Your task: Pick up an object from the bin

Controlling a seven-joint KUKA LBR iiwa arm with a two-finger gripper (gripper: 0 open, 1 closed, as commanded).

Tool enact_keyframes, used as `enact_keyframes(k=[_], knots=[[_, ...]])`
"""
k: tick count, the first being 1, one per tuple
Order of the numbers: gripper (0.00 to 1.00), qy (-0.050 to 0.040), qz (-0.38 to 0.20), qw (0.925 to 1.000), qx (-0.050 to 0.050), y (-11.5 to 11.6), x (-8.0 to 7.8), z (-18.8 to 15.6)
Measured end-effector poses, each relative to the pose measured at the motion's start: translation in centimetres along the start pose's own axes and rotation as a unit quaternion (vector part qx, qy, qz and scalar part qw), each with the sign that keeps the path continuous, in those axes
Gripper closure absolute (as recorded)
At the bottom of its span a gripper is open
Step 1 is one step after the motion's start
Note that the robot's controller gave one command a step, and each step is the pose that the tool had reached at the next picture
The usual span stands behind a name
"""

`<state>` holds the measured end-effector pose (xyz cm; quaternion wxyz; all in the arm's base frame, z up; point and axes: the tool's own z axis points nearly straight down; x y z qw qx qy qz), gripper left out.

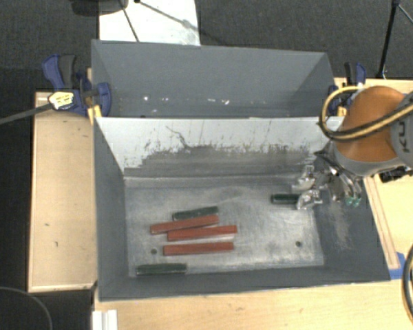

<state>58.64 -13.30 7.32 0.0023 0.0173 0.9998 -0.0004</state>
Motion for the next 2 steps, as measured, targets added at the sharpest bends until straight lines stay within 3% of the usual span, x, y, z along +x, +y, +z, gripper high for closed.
enact_keyframes(k=[1, 2], knots=[[1.00, 0.0000, 0.000, 1.0000, 0.000, 0.0, 0.0, 0.0], [1.00, -0.0004, -0.006, 1.0000, 0.000, -0.4, 0.1, -16.0]])
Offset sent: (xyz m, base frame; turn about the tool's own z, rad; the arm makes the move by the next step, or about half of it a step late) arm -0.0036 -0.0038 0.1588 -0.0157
